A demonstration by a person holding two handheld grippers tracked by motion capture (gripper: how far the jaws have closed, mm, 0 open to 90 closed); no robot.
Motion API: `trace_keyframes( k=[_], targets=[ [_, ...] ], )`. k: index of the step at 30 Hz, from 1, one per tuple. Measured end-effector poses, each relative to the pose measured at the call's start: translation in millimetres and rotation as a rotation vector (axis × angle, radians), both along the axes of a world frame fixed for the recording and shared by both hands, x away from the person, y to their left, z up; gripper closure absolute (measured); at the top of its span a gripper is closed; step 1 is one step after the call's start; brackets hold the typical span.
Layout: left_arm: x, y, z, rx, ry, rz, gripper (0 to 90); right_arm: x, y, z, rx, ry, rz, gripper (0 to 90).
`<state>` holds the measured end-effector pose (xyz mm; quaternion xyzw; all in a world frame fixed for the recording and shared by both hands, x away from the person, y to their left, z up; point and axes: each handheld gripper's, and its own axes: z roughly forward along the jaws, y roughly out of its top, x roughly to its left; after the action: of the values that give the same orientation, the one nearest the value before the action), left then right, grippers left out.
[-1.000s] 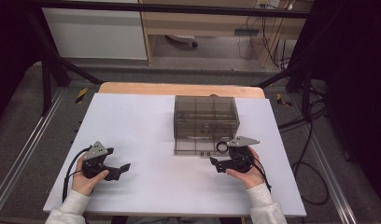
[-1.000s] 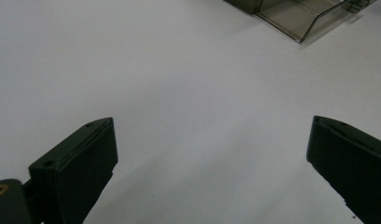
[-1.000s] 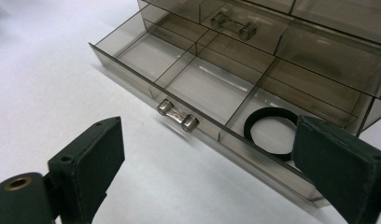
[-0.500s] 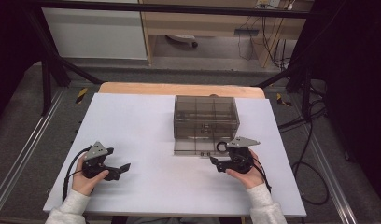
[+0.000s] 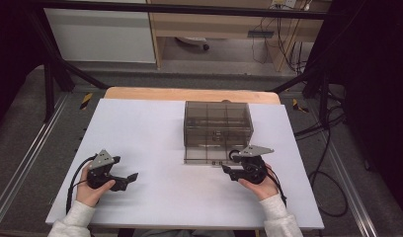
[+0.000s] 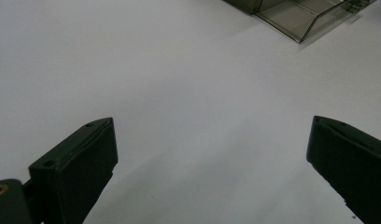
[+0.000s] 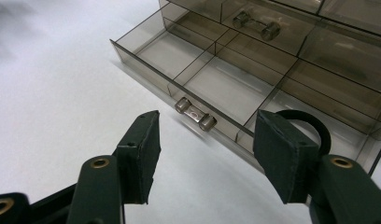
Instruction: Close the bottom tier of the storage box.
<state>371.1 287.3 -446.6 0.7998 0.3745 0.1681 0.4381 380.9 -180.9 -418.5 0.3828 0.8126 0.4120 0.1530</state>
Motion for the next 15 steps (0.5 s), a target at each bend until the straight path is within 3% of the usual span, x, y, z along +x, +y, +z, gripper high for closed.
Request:
trace_keyframes(
  k=[10, 15],
  targets=[
    [0.2, 0.0, -0.2, 0.000, 0.001, -0.001, 1.5, 1.3, -0.3, -4.7, -0.025, 0.032, 0.009, 54.1],
    [0.1, 0.0, -0.4, 0.002, 0.001, -0.002, 1.5, 1.3, -1.3, -5.2, -0.015, 0.033, 0.009, 61.5]
  ],
)
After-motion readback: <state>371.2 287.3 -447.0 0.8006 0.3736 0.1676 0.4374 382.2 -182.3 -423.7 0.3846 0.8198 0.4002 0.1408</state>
